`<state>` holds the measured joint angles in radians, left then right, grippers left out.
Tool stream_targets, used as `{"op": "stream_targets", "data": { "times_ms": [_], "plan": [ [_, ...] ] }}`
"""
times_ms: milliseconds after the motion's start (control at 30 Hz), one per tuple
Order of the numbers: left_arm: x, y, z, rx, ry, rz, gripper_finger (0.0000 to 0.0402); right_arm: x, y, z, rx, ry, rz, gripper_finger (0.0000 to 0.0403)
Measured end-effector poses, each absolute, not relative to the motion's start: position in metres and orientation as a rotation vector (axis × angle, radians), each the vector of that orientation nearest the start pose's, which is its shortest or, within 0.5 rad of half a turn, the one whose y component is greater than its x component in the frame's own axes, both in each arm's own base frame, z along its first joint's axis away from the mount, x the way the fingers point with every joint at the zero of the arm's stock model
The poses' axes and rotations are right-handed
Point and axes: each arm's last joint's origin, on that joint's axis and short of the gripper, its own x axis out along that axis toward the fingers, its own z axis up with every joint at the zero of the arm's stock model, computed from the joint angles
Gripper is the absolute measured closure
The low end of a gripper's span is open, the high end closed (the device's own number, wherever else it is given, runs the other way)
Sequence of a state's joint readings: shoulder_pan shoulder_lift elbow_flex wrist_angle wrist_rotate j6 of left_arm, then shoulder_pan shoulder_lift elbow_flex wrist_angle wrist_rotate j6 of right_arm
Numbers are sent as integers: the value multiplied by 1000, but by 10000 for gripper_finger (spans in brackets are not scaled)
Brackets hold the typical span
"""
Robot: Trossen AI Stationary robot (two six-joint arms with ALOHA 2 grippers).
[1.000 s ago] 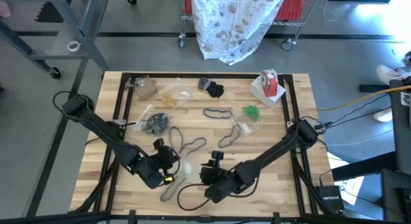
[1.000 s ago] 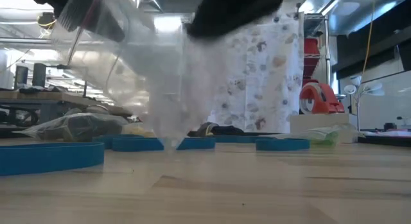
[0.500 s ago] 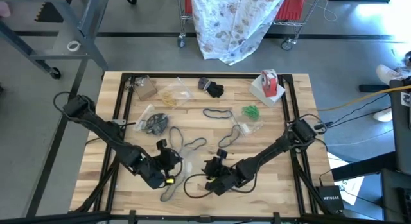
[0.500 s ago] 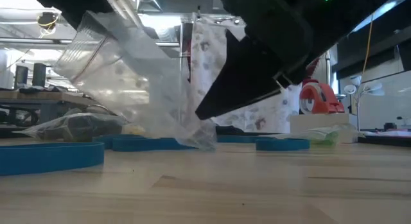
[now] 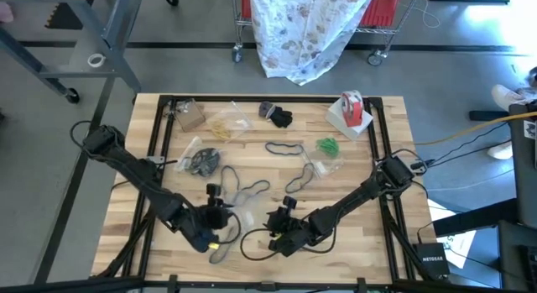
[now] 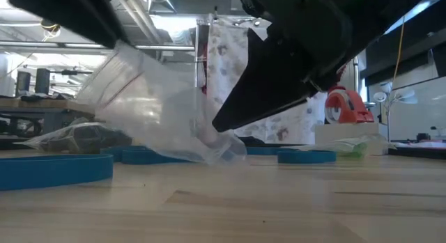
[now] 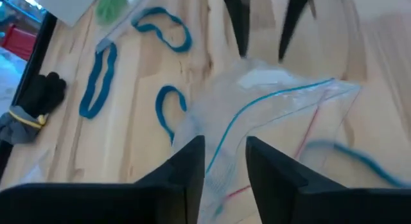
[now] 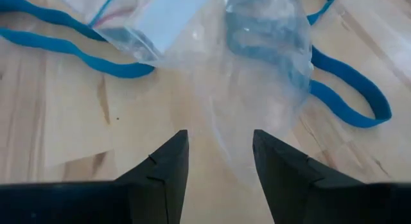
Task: Sort rubber bands
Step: Open the transparent zip bag
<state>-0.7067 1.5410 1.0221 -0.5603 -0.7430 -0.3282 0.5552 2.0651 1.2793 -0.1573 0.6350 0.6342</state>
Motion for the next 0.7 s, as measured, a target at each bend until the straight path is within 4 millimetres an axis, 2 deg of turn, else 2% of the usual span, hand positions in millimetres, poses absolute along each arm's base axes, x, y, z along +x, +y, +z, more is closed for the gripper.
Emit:
{"op": "stream_targets", "data": {
  "times_ms": [267,700],
  "plan": [
    [233,-180,208,428,865,155,293,361,204,132,85,695,-327,238],
    [239,-191,166,525,985,141,293,361,203,132,80,690,-336,238]
  ]
}}
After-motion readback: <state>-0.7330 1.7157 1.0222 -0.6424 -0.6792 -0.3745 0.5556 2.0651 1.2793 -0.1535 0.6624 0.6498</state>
